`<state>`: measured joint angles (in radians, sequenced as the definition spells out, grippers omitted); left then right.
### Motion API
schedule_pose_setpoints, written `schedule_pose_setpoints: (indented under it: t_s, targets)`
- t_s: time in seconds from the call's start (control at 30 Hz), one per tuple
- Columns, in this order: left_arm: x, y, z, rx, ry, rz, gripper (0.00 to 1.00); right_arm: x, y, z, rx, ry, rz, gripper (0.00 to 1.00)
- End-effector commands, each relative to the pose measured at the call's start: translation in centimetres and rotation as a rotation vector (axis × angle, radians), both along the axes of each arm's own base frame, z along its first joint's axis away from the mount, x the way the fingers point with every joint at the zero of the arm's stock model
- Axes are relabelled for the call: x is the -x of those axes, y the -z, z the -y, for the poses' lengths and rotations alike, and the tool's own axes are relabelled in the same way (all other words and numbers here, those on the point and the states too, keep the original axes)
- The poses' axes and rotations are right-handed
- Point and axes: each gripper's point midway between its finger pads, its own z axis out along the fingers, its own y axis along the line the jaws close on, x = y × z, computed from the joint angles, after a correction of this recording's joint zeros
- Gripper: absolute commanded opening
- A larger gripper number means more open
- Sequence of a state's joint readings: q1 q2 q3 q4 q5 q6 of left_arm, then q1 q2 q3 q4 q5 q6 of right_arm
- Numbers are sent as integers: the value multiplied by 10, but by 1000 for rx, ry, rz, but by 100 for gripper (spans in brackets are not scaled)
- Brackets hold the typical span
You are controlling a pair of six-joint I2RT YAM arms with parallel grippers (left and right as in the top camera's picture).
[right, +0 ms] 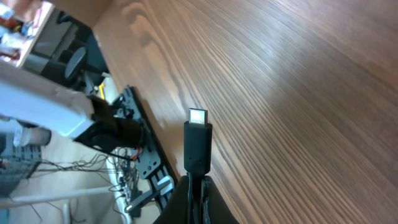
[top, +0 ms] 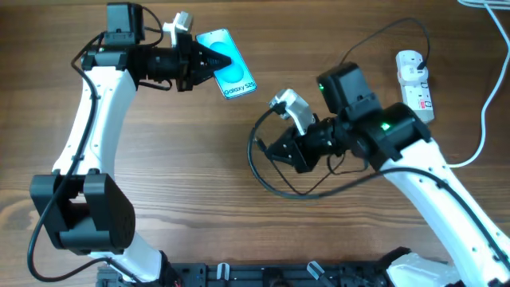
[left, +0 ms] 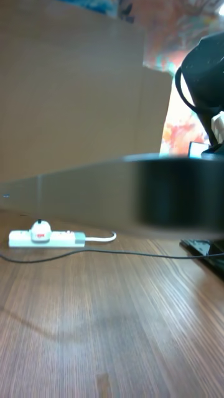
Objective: Plug charger to phone and switch on socket
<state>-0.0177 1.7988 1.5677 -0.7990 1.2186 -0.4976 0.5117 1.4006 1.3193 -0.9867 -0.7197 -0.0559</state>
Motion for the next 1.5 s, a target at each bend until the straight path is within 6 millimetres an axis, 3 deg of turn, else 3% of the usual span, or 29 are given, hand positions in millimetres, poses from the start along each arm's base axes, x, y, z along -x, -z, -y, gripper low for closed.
schedule_pose_setpoints:
  t_s: [0.0, 0.2, 0.57, 1.03, 1.23, 1.37, 1.47]
  targets:
    - [0, -3, 6, -74, -10, 69, 4, -9, 5, -2, 19, 41, -23, 4]
    - [5, 3, 16, -118, 33, 128, 4, -32, 14, -3, 50, 148, -29, 4]
    - [22, -11, 26, -24, 132, 190, 4, -39, 11, -9, 22, 156, -15, 4]
    - [28, -8, 27, -46, 189, 307, 4, -40, 11, -9, 16, 191, -48, 4]
    - [35, -4, 41, -62, 218, 295, 4, -37, 19, -6, 49, 198, -79, 4]
    - [10, 33, 16, -294, 9, 77, 4, -43, 36, 2, 118, 232, -64, 4]
    - [1, 40, -1, -335, -75, 16, 4, -36, 60, 3, 181, 206, -63, 4]
